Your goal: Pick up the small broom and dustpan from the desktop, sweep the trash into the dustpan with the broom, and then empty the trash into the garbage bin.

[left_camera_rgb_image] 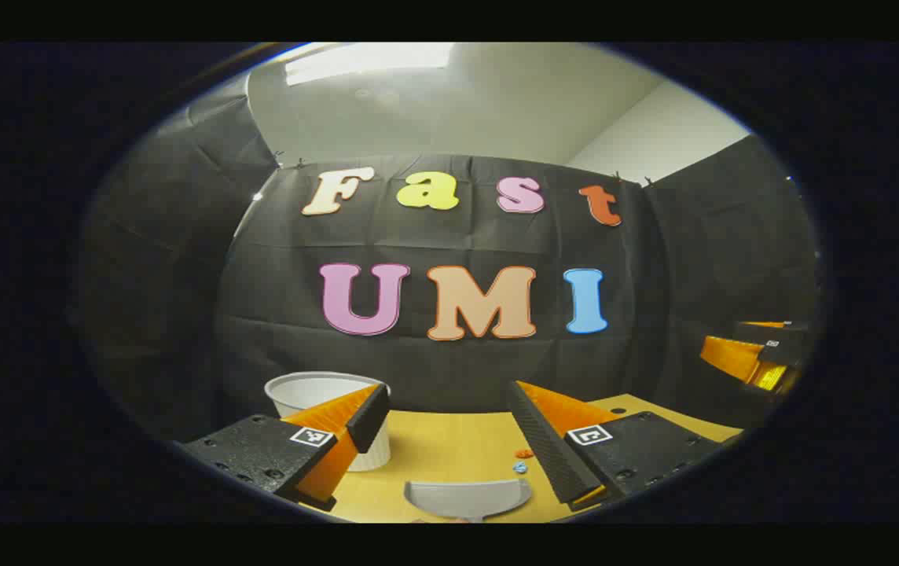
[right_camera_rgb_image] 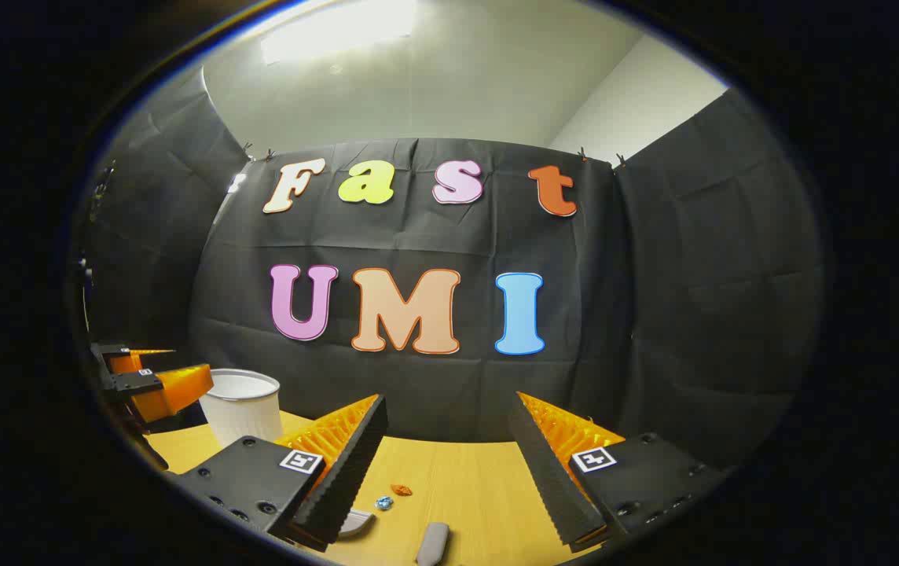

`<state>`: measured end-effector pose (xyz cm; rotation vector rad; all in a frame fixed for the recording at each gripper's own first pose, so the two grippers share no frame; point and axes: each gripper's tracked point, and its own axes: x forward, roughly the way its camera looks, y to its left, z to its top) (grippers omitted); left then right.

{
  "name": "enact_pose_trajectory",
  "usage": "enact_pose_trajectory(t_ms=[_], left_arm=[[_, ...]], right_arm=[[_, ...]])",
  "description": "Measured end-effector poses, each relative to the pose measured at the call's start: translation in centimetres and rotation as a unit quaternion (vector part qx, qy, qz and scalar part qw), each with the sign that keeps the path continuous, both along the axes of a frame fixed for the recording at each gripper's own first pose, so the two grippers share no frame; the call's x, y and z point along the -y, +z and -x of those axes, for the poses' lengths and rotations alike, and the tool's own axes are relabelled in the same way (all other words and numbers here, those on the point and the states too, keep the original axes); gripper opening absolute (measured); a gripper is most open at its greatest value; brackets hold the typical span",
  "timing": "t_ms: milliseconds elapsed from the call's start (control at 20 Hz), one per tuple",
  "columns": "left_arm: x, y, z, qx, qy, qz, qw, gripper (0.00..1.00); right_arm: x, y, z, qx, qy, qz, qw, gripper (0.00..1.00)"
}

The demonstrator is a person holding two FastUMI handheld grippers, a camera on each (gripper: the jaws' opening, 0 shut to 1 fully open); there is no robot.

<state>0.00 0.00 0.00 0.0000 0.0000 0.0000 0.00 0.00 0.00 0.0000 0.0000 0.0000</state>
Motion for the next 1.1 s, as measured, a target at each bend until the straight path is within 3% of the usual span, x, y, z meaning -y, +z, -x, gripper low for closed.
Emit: enact_pose_trajectory(t_ms=[500,1100], left_arm=[[4.6,0.4,0.0,-0.003,-0.030,-0.020,0.999,0.92],[4.2,0.4,0.5,-0.002,-0.015,-0.017,1.000,0.92]], right_arm=[[3.1,-0.2,1.7,-0.003,-0.007,-0.002,1.000,1.00],[3.4,0.1,2.0,-0.002,0.001,-0.004,1.000,0.99]])
